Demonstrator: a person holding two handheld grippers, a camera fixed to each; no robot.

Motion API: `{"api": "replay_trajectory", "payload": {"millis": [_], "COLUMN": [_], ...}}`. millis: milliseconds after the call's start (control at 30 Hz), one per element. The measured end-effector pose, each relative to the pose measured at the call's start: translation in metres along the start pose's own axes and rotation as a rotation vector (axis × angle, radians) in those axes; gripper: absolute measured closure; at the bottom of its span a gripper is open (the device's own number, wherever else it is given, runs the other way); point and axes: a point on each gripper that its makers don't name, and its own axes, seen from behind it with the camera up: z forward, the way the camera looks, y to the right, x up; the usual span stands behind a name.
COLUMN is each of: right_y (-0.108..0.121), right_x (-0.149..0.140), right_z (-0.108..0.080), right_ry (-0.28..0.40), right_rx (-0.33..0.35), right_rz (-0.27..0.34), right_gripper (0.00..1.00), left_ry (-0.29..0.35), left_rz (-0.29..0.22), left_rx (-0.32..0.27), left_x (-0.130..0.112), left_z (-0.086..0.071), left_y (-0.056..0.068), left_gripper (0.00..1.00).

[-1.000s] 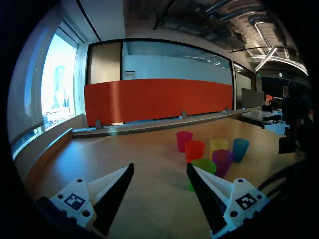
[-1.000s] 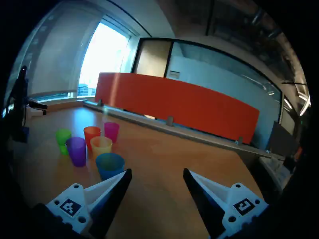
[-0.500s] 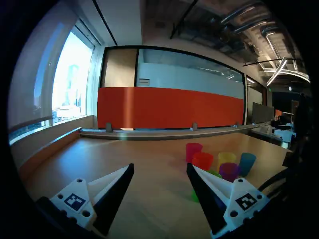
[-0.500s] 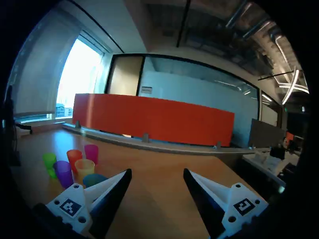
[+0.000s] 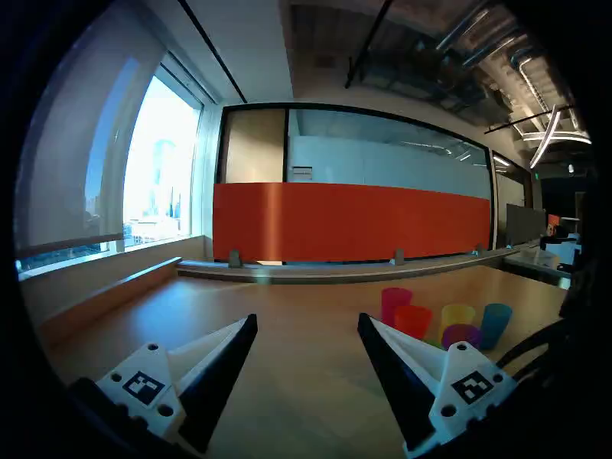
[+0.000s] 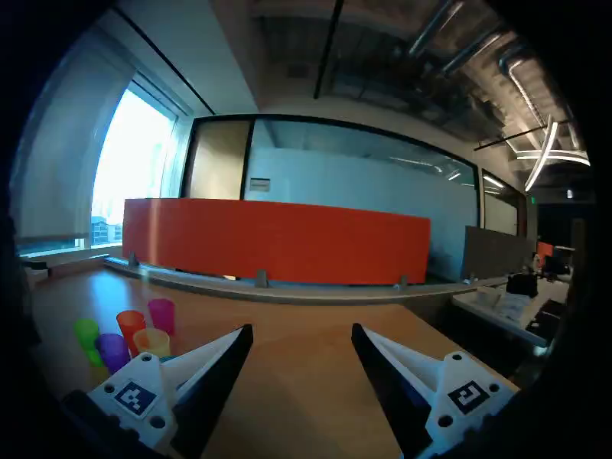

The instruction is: Pour water

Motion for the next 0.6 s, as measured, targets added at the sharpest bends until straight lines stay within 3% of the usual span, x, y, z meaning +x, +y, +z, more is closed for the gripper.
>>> {"api": "replay_trajectory", "payload": {"millis": [200,600], "right_y": [0.003,0.013], "right_x": [0.001,0.002], "right_z": [0.0,-0.002], "right_ry": [-0.002,-0.004], "right_rx": [-0.025,-0.056], "right_rz": [-0.001,0.033], "right_gripper": [0.0,0.0], "left_ry": [0.013,0.032], "left_rz": [0.014,0.01], "left_rx": [0.053,0.085], "left_x": [-0.008,-0.016], "left_z": [0.001,0.006], "left_y": [-0.008,-0.006], "left_gripper": [0.02,0.02]}}
